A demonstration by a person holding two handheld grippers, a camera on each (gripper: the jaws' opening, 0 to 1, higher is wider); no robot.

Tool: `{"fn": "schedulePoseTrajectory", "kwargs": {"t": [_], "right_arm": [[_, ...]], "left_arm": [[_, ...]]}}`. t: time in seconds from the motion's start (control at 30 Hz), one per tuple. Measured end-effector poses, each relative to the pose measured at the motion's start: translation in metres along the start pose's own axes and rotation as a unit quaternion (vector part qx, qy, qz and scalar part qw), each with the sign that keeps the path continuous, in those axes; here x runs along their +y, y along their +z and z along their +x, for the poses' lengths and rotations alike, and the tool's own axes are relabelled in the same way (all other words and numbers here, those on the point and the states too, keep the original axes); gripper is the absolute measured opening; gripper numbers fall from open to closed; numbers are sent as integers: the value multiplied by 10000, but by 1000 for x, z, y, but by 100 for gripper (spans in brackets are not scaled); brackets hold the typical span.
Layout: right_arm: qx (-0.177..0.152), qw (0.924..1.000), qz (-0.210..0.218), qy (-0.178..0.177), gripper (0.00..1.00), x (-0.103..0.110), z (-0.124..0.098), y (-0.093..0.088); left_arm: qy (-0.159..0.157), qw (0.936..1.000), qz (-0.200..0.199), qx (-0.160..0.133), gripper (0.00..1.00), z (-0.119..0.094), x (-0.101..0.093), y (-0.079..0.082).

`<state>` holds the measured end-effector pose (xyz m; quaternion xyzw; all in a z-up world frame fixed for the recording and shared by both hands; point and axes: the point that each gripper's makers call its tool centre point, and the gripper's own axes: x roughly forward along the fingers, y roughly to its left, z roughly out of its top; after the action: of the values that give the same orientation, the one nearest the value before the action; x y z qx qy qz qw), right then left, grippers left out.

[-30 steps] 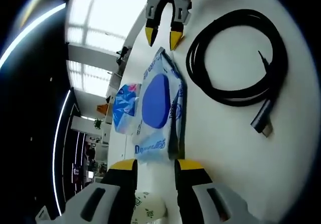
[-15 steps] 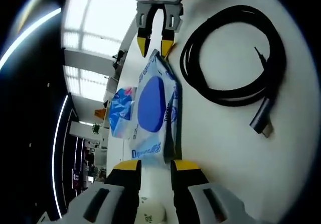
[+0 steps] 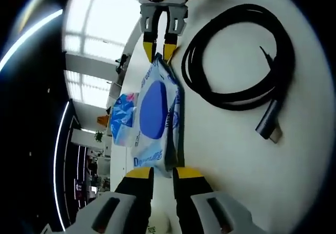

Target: Arrange the tabletop items into an orderly group along one side of the table until the central work area is clear of visible clutter.

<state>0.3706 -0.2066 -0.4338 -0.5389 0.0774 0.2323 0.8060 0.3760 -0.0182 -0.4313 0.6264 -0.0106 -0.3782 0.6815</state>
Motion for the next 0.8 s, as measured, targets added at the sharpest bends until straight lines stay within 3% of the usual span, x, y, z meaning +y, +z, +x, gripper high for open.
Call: {"fn": "schedulePoseTrajectory", "kwargs": {"t": [0.17, 0.27, 0.37, 0.53, 0.8], "right_arm": [[3, 9999, 140, 27, 11, 2, 1, -1], [-87, 9997, 225, -8, 4, 3, 0, 2], [-48, 10000, 6, -77, 2, 3, -2, 7], [-89, 9996, -167, -214, 1, -2, -4, 10], [-172, 9984, -365, -396, 1, -8, -7, 18]], "left_arm": [[-9, 9998, -213, -51, 8, 1, -2, 0], [50, 9997, -244, -53, 6, 2, -3, -1], [294, 9995, 87, 45, 2, 3, 3, -4], [350, 9994, 85, 15, 0, 1, 8, -1], [596, 9972, 433, 137, 0, 0, 18, -5]]}}
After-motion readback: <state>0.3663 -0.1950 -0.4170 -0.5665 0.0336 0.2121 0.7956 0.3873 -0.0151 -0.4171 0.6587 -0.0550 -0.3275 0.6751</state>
